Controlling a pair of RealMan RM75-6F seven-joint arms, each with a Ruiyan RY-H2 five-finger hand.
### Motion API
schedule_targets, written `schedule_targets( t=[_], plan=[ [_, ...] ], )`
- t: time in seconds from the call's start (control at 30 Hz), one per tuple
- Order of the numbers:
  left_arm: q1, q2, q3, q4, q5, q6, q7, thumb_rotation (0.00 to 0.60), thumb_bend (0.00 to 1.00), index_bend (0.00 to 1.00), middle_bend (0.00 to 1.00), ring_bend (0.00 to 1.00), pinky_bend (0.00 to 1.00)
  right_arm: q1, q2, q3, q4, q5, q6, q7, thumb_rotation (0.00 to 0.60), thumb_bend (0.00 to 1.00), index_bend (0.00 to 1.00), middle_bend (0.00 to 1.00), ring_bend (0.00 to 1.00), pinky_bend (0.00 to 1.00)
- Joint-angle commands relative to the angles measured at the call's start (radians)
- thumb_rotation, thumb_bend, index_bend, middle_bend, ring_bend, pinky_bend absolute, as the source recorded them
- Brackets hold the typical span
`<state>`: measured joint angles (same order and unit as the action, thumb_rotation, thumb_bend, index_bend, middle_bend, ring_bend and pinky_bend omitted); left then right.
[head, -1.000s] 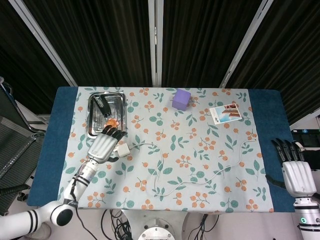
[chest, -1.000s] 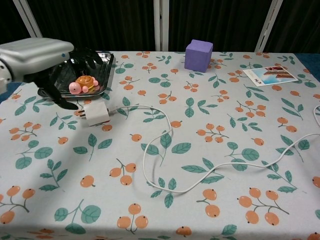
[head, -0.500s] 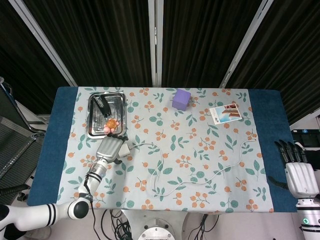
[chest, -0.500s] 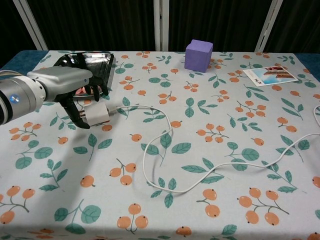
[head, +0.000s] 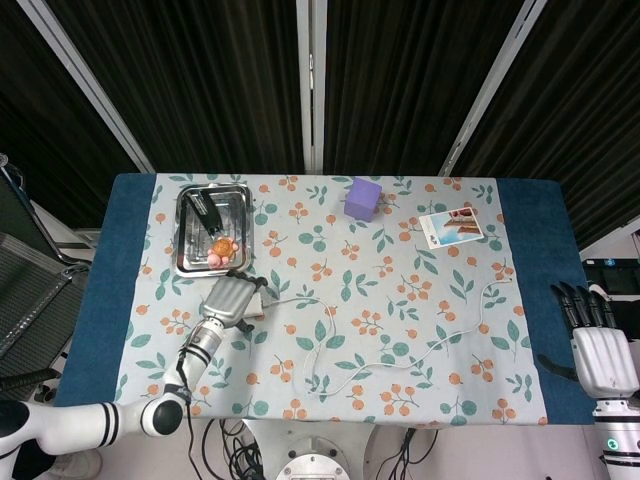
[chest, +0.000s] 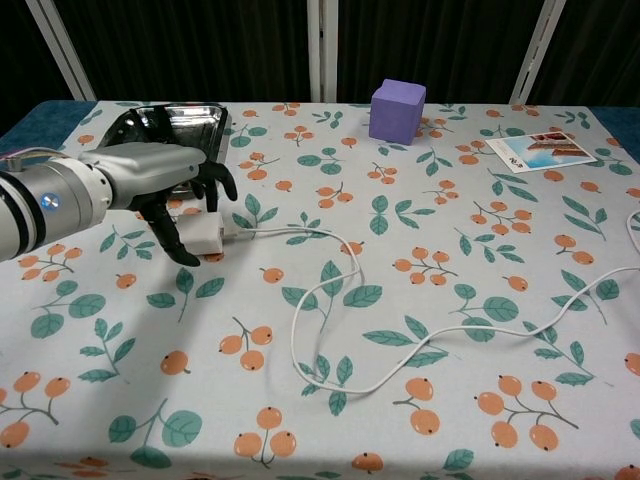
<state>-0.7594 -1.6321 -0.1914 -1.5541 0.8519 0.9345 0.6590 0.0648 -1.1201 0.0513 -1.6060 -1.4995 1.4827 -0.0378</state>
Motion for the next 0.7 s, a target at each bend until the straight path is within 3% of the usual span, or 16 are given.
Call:
schedule_targets(
  t=[0.03, 0.7],
  plan=[
    [-0.015, -0.011, 0.005, 0.019, 0.01, 0.0, -0.011, 0.6, 0.0, 0.26, 0.36, 0.24, 0.2, -0.002, 0.0, 0.001, 0.001, 0.002, 0.002, 0.001, 0.6, 0.02, 0.01, 0.05, 0.0, 0.0],
    [-0.01, -0.037, 0.039, 0.087, -0.031, 0.063, -0.024, 0.6, 0.08, 0.39, 0.37, 0.26, 0.2, -0.001, -0.004, 0.003, 0.012, 0.007, -0.007, 0.01, 0.6, 0.02, 0.01, 0.05, 0.0, 0.0]
  ],
)
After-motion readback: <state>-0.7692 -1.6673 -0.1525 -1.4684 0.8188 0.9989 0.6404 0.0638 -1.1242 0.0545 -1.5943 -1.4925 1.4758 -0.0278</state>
